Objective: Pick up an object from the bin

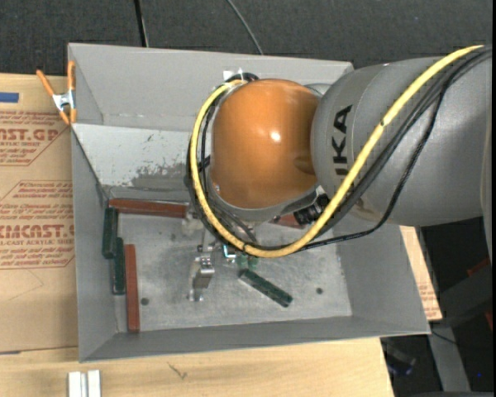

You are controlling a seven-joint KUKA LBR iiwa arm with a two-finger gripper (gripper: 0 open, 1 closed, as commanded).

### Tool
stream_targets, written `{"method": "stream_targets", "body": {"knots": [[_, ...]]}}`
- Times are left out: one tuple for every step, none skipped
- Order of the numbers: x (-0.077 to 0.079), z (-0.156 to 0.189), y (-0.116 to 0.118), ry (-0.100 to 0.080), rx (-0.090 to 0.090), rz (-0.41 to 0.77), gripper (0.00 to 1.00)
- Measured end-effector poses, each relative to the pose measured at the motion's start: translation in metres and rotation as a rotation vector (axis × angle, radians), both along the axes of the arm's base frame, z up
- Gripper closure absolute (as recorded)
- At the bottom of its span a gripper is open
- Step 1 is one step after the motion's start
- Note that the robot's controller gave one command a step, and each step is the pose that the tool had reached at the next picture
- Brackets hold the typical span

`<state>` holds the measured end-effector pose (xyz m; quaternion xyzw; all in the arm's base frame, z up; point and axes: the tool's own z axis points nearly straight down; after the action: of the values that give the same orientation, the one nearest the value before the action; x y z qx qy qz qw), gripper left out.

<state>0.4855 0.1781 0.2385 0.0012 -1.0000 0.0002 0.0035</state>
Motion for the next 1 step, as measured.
{"method": "stream_targets", "body": {"knots": [[0.0020, 0.0039, -0.0013, -0.008, 0.002, -0.003, 1.00]]}}
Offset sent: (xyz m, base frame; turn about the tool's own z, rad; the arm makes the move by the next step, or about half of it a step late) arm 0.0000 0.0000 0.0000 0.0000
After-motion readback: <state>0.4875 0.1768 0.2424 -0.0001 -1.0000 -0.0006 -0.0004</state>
